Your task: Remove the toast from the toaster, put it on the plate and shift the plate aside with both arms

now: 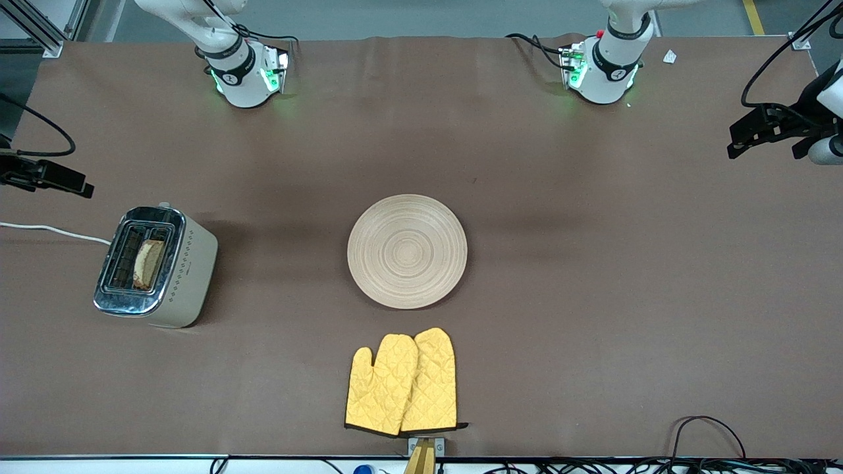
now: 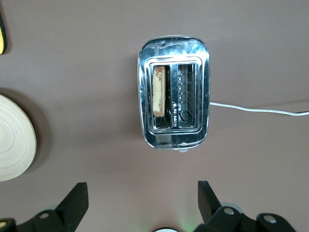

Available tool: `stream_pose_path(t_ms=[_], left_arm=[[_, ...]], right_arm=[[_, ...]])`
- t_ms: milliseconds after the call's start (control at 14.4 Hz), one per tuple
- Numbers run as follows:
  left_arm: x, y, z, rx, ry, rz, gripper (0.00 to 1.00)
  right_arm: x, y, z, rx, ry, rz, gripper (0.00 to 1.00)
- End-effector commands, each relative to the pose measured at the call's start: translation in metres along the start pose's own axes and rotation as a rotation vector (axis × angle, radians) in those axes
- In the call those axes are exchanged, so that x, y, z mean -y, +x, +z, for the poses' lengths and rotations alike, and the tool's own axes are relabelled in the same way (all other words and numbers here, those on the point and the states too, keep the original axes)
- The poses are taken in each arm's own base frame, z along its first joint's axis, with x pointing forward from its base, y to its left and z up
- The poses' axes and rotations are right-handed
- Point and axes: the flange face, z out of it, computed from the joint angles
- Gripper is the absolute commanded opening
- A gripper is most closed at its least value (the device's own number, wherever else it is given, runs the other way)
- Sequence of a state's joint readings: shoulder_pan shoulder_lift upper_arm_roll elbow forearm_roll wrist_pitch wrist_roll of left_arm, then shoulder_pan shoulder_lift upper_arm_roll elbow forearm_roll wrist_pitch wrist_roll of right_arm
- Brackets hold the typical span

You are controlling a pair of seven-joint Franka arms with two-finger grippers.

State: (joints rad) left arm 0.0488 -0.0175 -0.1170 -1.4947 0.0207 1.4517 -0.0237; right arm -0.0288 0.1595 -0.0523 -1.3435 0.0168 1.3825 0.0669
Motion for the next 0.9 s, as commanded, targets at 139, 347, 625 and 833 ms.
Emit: stream_pose_path(t_ms=[139,347,625,833], left_arm=[[0.0079,0.0008,-0.0035,0.004,0.018,-0.003,1.0],[0.009,0.0009,-0.0051,-0.001,0.033,-0.002,1.0],[0.008,0.0008,-0.0058,-0.003,0.031,0.001,1.0],[0.0073,0.0009,-0.0052,-0.001,0.033,0.003,1.0]], right_arm=[[-0.0029,-0.0058,-0.0088,-0.019,0.004,0.013,1.0],[-0.0018,-0.0064,-0.0095,-0.022,0.021,0.016,1.0],[-0.0018,-0.0063,-0.0088,-0.021,0.021,0.017,1.0],[0.0007,-0.007,-0.0084,-0.016,0.021,0.013,1.0]])
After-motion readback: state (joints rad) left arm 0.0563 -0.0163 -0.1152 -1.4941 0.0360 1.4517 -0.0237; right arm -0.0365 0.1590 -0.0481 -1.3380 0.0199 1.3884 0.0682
